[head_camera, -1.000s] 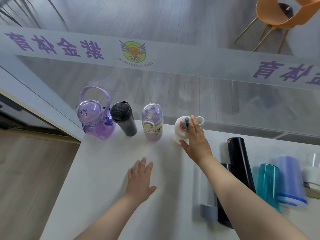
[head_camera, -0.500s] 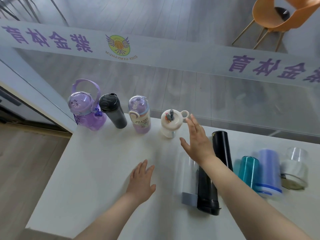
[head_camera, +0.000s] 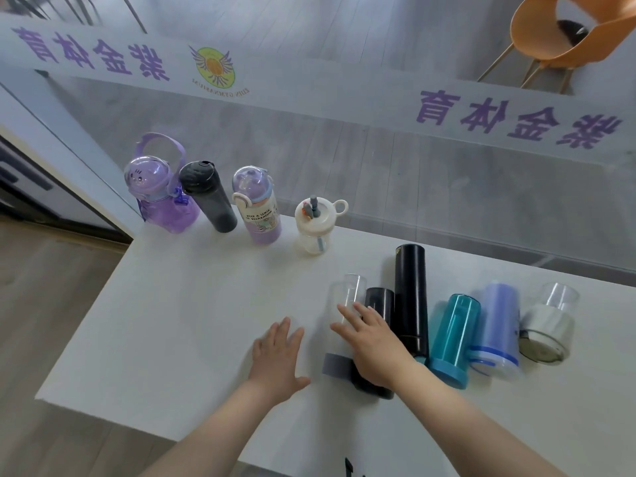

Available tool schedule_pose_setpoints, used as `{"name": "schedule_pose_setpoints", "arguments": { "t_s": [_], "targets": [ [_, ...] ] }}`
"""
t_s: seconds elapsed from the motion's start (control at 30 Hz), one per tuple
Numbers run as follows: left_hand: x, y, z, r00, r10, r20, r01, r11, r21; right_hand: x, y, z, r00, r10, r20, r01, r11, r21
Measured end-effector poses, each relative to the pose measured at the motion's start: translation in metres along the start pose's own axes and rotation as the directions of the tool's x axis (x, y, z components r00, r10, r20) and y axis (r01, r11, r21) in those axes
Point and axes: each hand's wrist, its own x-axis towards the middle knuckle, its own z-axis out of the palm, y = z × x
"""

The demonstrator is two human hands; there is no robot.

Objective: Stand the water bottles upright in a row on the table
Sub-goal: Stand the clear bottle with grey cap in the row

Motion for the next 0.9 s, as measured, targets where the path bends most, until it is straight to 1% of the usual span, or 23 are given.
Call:
{"name": "schedule_pose_setpoints", "arguments": {
  "t_s": [0.13, 0.23, 0.3, 0.4, 0.47, 0.5, 0.57, 0.7, 0.8, 0.87, 0.9],
  "targets": [
    [-0.002, 0.008, 0.003, 0.998, -0.030, 0.047, 0.027, 0.998, 0.061, 0.001, -0.005, 0.003, 0.999, -0.020, 0.032, 0.023, 0.992, -0.122],
    [-0.003, 0.009, 0.003, 0.998, -0.039, 0.044, 0.037, 0.998, 0.056, 0.003, -0.005, 0.011, 1.000, -0.028, 0.006, 0.028, 0.983, -0.181],
    [-0.003, 0.009, 0.003, 0.998, -0.042, 0.038, 0.041, 0.998, 0.048, 0.003, -0.005, 0.013, 0.999, -0.014, 0.052, 0.026, 0.974, -0.226],
    [-0.002, 0.009, 0.001, 0.998, -0.051, 0.040, 0.050, 0.998, 0.025, 0.004, -0.003, 0.013, 0.998, 0.002, 0.065, 0.013, 0.974, -0.225],
    [-0.002, 0.011, 0.000, 0.997, -0.059, 0.052, 0.058, 0.998, 0.015, 0.002, -0.004, 0.010, 1.000, -0.013, 0.026, 0.017, 0.988, -0.153],
    [-0.002, 0.011, -0.001, 0.997, -0.061, 0.053, 0.060, 0.998, 0.012, 0.000, -0.005, 0.007, 1.000, -0.026, -0.016, 0.025, 0.994, -0.105],
    [-0.002, 0.011, -0.001, 0.997, -0.062, 0.050, 0.062, 0.998, 0.002, -0.005, -0.009, -0.001, 0.998, -0.008, -0.062, 0.009, 1.000, 0.006],
    [-0.001, 0.010, -0.003, 0.993, -0.071, 0.093, 0.069, 0.997, 0.026, -0.016, -0.012, -0.018, 0.979, 0.125, -0.164, -0.078, 0.961, 0.265],
    [0.000, 0.012, -0.003, 0.992, -0.073, 0.105, 0.071, 0.997, 0.024, -0.016, -0.008, -0.024, 0.952, 0.178, -0.249, -0.079, 0.929, 0.360],
    [0.001, 0.012, -0.003, 0.992, -0.073, 0.102, 0.071, 0.997, 0.022, -0.014, -0.004, -0.027, 0.934, 0.250, -0.255, -0.122, 0.894, 0.430],
    [0.001, 0.012, -0.004, 0.993, -0.072, 0.099, 0.070, 0.997, 0.026, -0.012, -0.002, -0.029, 0.921, 0.306, -0.240, -0.157, 0.856, 0.492]
  ]
}}
